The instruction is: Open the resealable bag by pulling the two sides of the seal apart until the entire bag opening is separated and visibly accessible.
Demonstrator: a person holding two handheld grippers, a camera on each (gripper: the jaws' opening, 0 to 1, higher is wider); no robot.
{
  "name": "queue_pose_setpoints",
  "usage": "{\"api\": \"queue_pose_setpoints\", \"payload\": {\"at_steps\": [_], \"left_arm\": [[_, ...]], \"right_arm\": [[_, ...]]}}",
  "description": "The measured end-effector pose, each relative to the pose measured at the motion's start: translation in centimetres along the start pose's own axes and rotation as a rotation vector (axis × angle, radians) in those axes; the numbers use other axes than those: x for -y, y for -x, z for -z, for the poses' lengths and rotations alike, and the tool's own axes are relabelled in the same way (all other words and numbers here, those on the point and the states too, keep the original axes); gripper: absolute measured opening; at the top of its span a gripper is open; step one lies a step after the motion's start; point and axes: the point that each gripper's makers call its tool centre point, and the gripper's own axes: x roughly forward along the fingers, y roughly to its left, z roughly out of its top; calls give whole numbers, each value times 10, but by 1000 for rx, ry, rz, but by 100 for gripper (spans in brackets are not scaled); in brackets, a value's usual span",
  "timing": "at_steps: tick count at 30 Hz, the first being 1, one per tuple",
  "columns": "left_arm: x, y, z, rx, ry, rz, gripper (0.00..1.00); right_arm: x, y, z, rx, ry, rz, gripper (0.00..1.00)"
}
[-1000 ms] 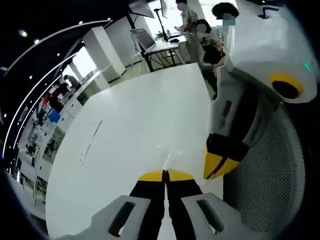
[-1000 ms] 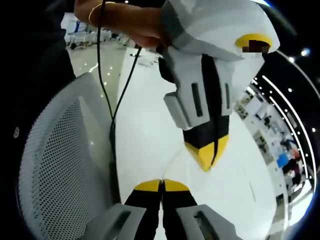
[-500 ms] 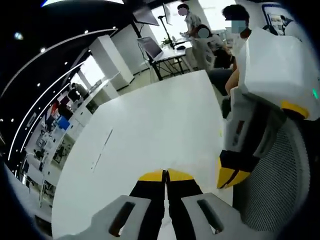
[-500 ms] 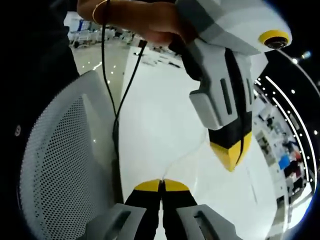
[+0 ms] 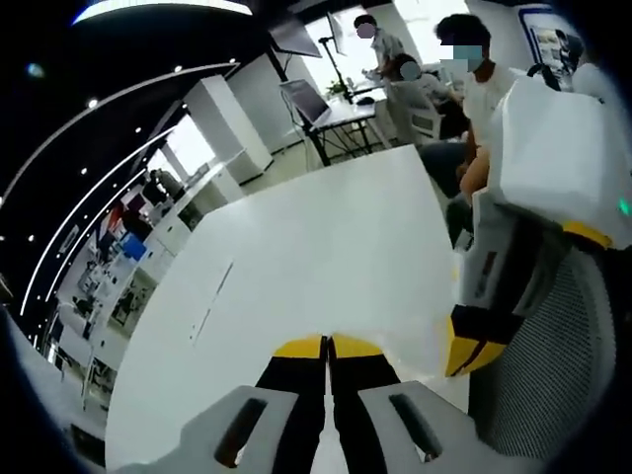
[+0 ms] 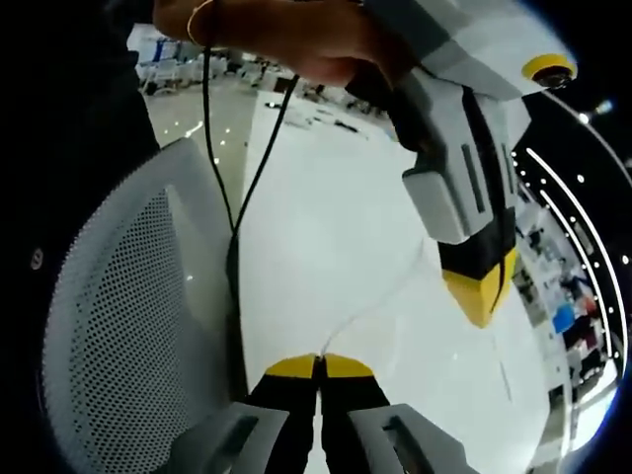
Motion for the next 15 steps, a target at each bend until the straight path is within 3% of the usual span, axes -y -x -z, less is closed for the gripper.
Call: {"api": "queue_pose_setpoints", "payload": {"at_steps": [15], "left_arm": [[-6,0,0,6,10,-10,0]], "right_arm": [[1,-1,0,5,-27,7,0]]}}
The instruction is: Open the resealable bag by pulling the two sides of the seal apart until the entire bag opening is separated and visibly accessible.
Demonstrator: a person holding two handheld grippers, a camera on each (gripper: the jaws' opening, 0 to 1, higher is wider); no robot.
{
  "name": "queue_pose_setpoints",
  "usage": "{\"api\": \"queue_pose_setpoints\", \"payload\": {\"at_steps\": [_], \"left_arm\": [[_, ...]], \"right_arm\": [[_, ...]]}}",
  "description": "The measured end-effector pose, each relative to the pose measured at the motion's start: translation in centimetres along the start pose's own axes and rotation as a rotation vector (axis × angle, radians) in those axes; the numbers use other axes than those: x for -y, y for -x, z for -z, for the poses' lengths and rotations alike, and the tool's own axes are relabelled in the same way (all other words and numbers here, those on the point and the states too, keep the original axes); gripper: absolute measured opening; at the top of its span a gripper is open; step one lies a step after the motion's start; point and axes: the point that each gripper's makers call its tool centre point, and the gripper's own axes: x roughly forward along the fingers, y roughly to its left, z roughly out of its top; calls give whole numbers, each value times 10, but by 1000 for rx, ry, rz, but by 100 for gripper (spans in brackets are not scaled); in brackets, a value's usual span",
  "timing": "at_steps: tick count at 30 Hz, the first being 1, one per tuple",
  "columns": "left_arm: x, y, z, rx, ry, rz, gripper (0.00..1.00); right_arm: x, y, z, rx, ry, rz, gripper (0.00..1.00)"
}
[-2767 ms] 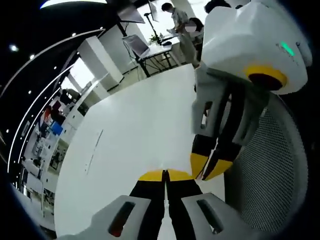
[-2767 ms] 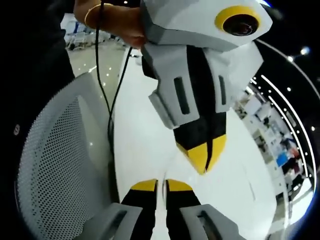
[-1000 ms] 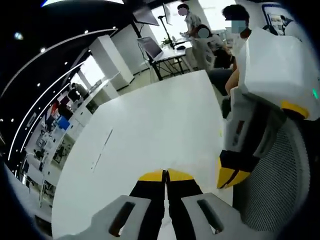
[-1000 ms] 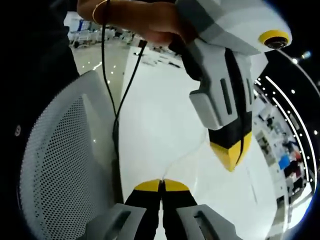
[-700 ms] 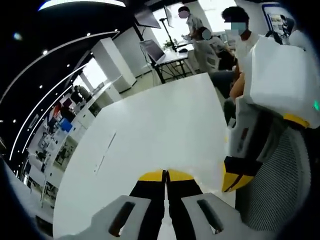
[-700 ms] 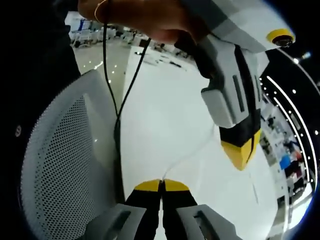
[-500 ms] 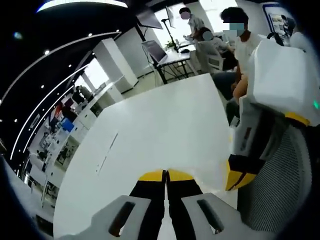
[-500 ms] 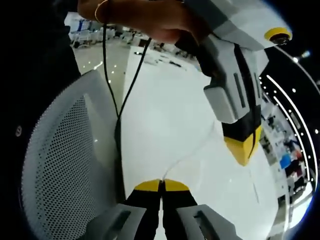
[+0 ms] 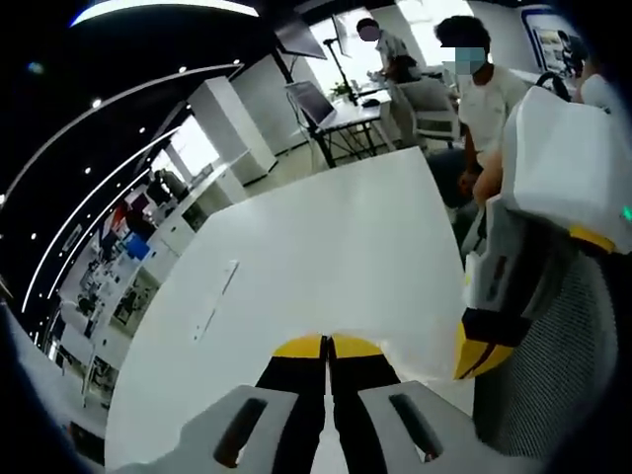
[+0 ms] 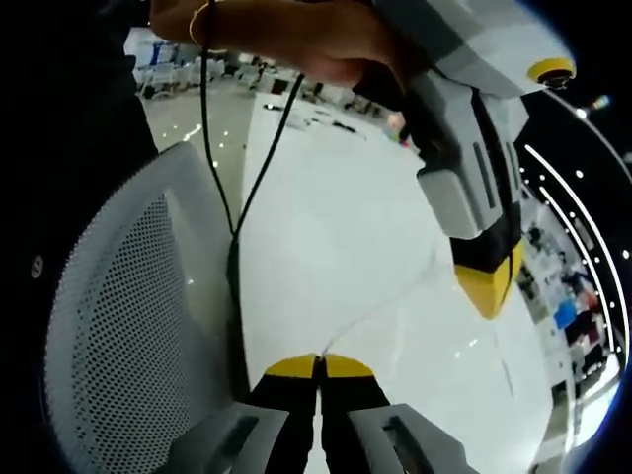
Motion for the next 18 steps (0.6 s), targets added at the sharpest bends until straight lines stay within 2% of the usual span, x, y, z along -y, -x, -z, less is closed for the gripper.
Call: {"api": "queue_pose_setpoints", "payload": {"at_steps": [1,3,4,5,8,12,18], "left_arm": [[0,0,0,-2,-5,-2,0],[0,0,1,-5,-7,-2,0],[-1,0,2,-8,-7,-2,0],[-1,0,3,-9,-8,-1,0],[-4,-1,7,-19,-6,-4,0],[-10,-3,9,-28,-2,-13,0],[-23,-5,13,-36,13,-35,0]], "right_arm": [[5,0,0,8,-30,34,0],[7,2,-3,29,-51,35,0],[14,4,-6,55,-89,71,0],[16,5,-7,61,-100,78,0],[25,11,-12,104,-164,98,9],[35,18,-15,136,-197,137,10],[46,30,-21,198,-280,181,18]]}}
